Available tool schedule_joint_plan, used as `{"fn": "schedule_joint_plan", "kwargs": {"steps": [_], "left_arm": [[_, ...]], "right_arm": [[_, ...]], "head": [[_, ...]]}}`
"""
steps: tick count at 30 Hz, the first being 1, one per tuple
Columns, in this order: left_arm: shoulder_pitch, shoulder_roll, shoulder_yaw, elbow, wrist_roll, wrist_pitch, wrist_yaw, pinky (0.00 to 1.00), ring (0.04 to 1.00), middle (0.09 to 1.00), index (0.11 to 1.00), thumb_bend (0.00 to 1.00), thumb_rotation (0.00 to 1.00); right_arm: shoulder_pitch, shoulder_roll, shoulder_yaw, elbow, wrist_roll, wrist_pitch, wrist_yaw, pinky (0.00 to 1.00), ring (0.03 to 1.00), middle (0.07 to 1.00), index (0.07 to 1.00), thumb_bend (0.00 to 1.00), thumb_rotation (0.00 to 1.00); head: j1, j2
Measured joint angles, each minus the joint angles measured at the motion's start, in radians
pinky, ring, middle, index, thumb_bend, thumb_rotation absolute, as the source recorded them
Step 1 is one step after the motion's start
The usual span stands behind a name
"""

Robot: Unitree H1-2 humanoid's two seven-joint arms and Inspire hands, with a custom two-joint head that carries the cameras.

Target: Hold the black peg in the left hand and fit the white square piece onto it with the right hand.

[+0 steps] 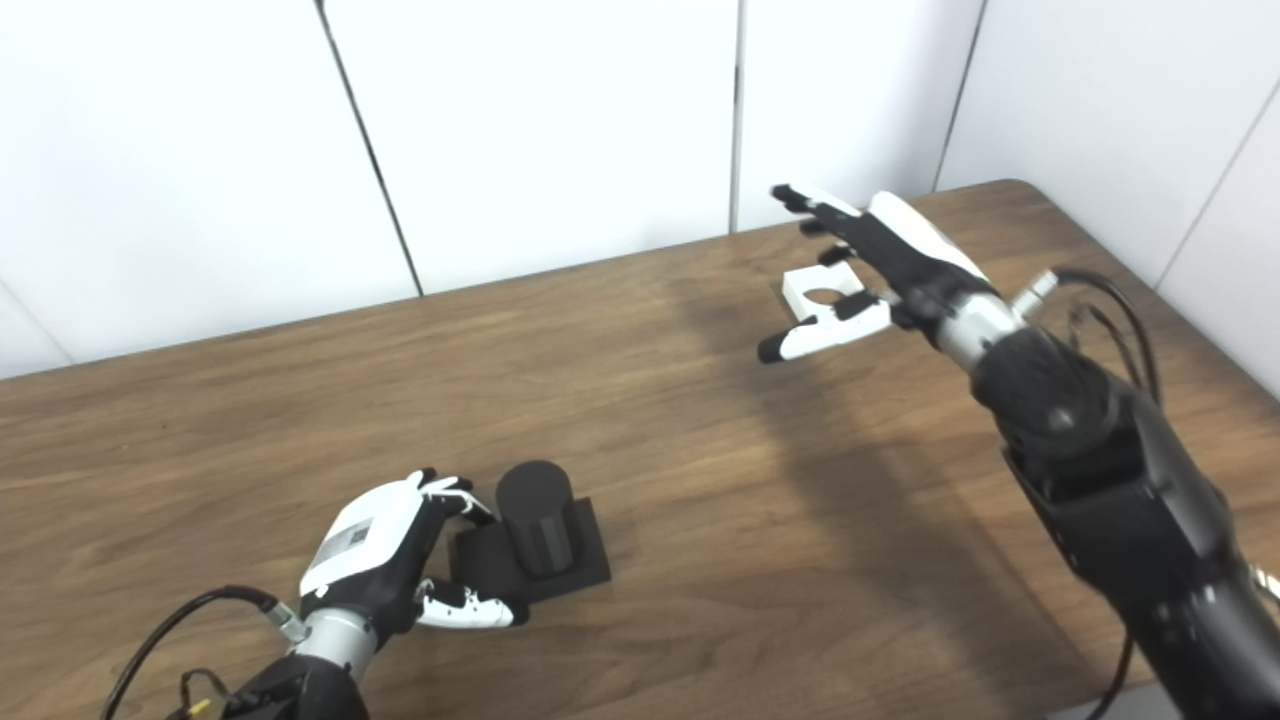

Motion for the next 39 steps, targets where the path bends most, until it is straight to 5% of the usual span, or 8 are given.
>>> {"fn": "schedule_joint_plan", "kwargs": {"steps": [7,22,39], "left_arm": [[-0.008,0.025,0.007,0.000,-0.022,-0.003,0.001,1.00,1.000,0.903,0.487,0.51,0.06],[-0.009,0.043,0.016,0.005,-0.059,-0.007,0.029,1.00,1.000,0.887,0.486,0.51,0.06],[-0.002,0.048,0.020,-0.017,-0.038,-0.006,0.000,1.00,1.000,0.901,0.487,0.51,0.06]], "right_arm": [[-0.151,-0.070,0.139,0.155,-0.175,0.000,0.144,1.00,1.000,1.000,0.946,1.00,0.18],[-0.402,-0.119,0.408,0.473,-0.446,-0.092,0.328,1.00,1.000,1.000,0.875,1.00,0.17],[-0.508,-0.046,0.493,0.782,-0.603,-0.251,0.289,1.00,1.000,1.000,0.859,1.00,0.17]], "head": [[-0.072,0.006],[-0.029,0.040],[-0.008,0.049]]}}
